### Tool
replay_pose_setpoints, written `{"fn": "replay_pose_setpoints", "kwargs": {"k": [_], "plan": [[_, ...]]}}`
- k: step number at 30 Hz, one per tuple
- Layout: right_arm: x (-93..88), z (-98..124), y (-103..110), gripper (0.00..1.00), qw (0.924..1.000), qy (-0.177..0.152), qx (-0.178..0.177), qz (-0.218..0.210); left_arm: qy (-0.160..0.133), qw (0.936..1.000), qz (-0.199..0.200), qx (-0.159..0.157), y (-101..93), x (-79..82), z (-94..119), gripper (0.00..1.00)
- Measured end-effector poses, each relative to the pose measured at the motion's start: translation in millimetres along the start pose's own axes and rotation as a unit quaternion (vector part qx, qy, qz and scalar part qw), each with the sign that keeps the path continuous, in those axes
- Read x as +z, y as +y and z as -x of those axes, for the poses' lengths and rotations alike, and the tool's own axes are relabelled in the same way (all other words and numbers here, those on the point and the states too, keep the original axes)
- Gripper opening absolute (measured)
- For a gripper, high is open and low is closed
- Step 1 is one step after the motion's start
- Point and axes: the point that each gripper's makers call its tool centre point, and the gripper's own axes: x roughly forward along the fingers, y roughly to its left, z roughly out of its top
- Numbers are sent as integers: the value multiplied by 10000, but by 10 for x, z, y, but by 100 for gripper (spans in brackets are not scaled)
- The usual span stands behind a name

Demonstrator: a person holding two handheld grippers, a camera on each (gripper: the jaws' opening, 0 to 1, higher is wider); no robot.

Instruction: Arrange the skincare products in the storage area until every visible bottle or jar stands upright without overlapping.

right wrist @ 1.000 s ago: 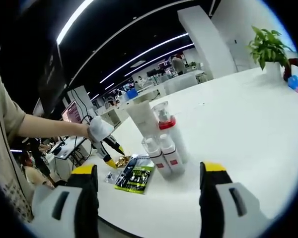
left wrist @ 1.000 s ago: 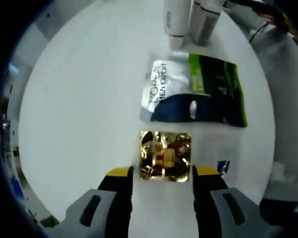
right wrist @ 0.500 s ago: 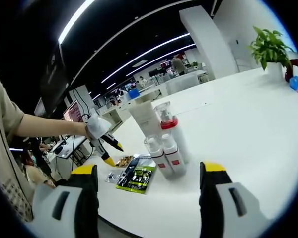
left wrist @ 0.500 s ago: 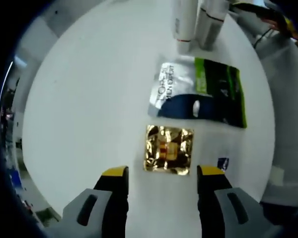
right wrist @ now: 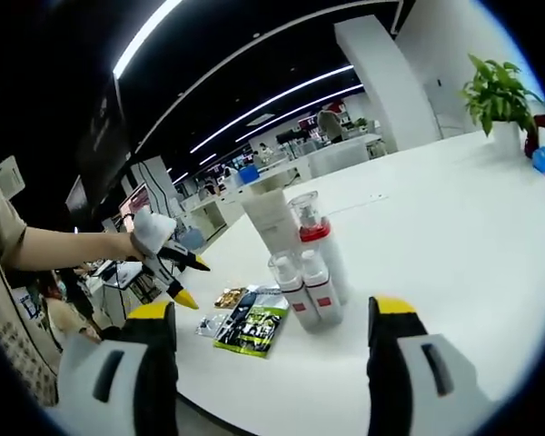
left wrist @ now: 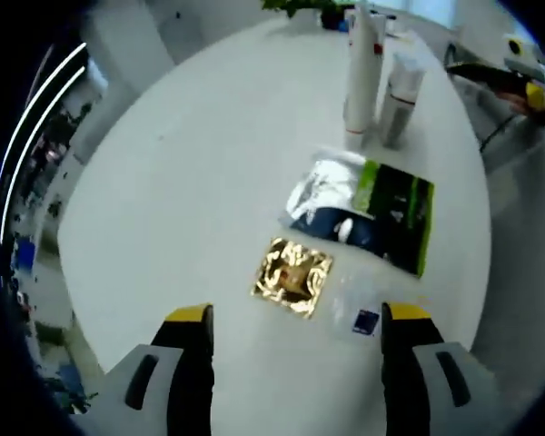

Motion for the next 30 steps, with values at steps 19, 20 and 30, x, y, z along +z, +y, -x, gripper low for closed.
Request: {"fn": "replay_pose_setpoints", "kwargs": {"k": [19, 20, 30], "plan": [[11, 17, 257, 91, 9986, 93, 479, 219, -1846, 9546, 2266, 574, -629, -232, 594, 93], [27, 32, 273, 91, 9985, 70, 490, 218, -1941, 9512, 2322, 608, -655, -218, 630, 94], [106, 153, 308, 93, 9989, -57, 368, 282, -2476, 9208, 2823, 1053, -941, -247, 1039, 97]]}}
